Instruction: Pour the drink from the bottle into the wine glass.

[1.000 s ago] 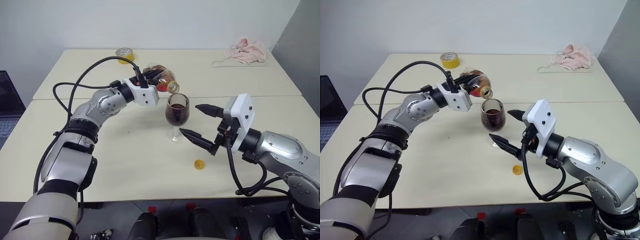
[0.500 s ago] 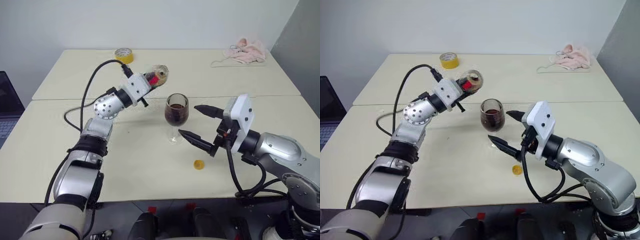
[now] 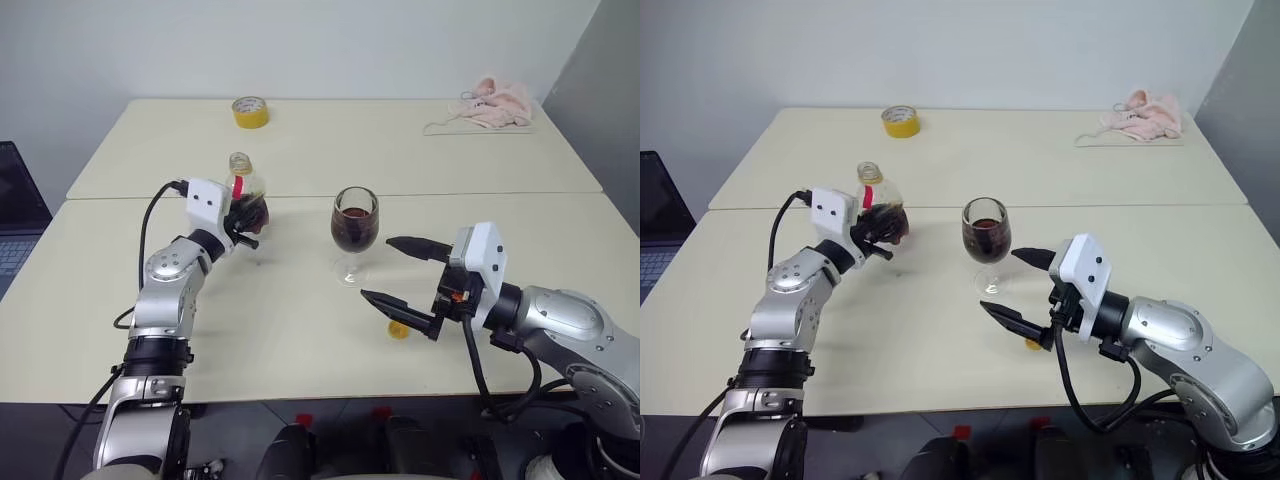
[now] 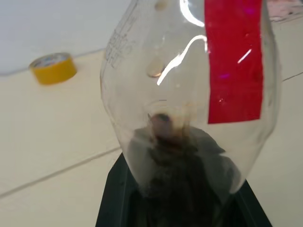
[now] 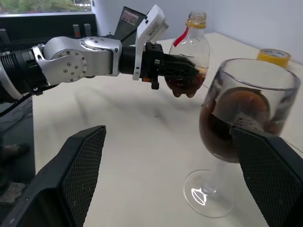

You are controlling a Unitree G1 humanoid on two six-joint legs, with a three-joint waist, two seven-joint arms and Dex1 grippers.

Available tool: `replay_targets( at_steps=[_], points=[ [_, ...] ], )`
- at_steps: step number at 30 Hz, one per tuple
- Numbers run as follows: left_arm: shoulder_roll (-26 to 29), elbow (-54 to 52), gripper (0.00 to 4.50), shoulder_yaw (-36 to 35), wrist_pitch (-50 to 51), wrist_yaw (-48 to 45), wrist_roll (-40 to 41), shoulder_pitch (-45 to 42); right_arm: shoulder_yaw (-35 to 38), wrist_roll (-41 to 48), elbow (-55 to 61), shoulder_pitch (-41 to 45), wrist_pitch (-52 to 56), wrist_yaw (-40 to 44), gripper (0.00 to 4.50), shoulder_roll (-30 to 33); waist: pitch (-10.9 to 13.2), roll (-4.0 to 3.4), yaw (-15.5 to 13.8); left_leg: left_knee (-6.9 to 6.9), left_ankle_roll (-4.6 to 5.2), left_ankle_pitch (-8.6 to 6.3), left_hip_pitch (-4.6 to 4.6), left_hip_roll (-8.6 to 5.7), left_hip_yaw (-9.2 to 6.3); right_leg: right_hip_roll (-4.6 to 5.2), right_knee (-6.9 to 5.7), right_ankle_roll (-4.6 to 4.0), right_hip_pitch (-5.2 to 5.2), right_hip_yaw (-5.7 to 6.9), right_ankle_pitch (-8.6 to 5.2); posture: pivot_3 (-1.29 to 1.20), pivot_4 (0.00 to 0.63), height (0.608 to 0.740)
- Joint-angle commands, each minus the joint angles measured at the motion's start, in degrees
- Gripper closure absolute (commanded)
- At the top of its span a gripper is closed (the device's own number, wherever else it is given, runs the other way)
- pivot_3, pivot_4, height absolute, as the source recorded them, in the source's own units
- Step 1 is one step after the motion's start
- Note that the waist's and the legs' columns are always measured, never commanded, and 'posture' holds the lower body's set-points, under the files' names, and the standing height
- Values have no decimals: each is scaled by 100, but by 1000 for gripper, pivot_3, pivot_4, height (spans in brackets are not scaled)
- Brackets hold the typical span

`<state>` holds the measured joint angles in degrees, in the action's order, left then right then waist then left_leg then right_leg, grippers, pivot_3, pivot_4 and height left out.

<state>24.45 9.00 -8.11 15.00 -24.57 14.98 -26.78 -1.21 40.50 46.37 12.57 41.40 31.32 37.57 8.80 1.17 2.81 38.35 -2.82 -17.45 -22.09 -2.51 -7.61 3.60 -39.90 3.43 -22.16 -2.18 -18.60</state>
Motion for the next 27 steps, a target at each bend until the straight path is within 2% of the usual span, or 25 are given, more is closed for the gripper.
replay_targets(
  at_steps=[1,18,22,27],
  points=[
    [-125,-818,3817,-265,287,261,226,382,-8,-103,40,-114,-276,125,0,-35,-1,1,-4,2,0,0,0,0,1,1,1,0,0,-1,0,0,150,740],
    [-274,-664,3817,-471,70,676,30,826,-410,-733,-251,-438,-1021,460,0,-249,-1,2,-97,3,0,0,1,1,10,0,2,0,0,-9,0,0,150,740],
    [-282,-432,3817,-506,97,743,12,813,-279,-466,-271,-257,-1040,435,0,-478,-2,3,-95,2,0,0,2,1,10,0,3,0,0,-8,0,0,150,740],
    [-284,-349,3817,-494,79,768,-6,821,-273,-386,-279,-111,-987,496,0,-477,-3,4,-96,1,0,0,4,1,8,0,3,0,2,-8,0,0,150,740]
  ],
)
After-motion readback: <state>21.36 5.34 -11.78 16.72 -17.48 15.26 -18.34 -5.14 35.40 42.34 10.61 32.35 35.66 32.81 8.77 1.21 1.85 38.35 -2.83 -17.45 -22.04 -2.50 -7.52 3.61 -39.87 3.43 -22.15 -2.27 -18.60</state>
